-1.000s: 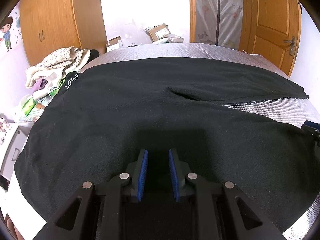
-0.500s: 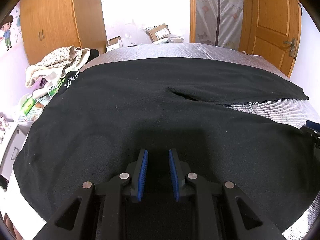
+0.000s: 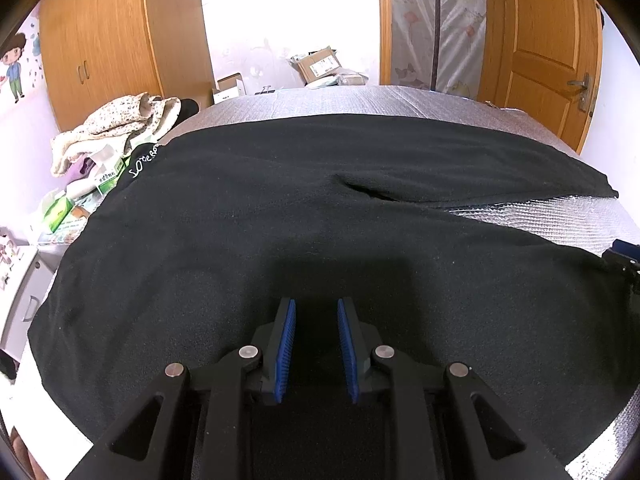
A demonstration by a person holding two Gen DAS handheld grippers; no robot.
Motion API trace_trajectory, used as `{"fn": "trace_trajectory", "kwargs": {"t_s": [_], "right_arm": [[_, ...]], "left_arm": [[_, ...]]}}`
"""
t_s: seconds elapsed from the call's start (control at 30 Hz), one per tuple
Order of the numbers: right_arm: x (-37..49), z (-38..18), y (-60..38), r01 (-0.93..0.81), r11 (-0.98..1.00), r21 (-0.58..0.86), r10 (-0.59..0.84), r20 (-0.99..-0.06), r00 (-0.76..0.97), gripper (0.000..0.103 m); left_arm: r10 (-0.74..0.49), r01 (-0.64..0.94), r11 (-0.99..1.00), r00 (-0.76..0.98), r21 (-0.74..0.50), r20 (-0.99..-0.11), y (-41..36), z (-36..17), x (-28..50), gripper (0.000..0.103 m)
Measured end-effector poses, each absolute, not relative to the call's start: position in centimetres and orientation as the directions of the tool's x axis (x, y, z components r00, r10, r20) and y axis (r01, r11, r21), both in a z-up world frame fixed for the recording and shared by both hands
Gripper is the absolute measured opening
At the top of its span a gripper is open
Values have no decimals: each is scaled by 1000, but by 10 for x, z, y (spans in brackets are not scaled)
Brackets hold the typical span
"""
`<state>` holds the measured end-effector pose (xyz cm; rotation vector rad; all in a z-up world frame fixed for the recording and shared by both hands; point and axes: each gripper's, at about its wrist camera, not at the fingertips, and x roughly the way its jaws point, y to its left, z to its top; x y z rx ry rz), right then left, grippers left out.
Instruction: Fold clothes
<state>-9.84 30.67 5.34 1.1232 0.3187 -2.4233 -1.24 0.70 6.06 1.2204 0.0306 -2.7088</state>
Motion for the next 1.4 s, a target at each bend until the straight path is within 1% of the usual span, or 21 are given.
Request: {"fn": "trace_trajectory", "kwargs": {"t_s": [0.13, 0.43, 0.57, 0.7, 0.77, 0.87, 1.0, 1.23, 1.4], "right_arm": [[-99, 53, 307, 487, -873, -21, -298, -767, -568, 58], [-98, 54, 308, 484, -875, -3, -307, -769, -561, 59], [-100, 55, 311, 485, -874, 15, -319, -771, -551, 59], [-102, 58, 309, 508, -861, -3, -313, -785, -535, 59], [-101, 65, 308, 516, -856, 11, -328, -784, -527, 59], [-96, 82, 303, 547, -836, 42, -391, -744, -541, 59], [-88, 103, 284, 612, -790, 34, -460, -692, -556, 59], [-77, 122, 239, 717, -697, -6, -536, -660, -527, 59], [-75, 136, 217, 762, -646, -42, -568, -640, -517, 59]], "left_arm": [[-147, 164, -985, -650, 52, -745, 7, 60, -12, 22], [-194, 165, -980, -640, 114, -744, 16, 60, -13, 23], [-180, 164, -982, -637, 96, -750, 13, 61, -13, 23], [-145, 152, -986, -625, 63, -767, 7, 64, -14, 22], [-125, 149, -988, -629, 39, -767, 2, 68, -13, 22], [-130, 154, -987, -655, 37, -744, -3, 74, -10, 22], [-136, 163, -986, -677, 33, -723, -9, 82, -9, 22], [-187, 187, -980, -719, 73, -669, -19, 102, -7, 22], [-209, 201, -976, -750, 86, -628, -33, 119, -11, 22]]}}
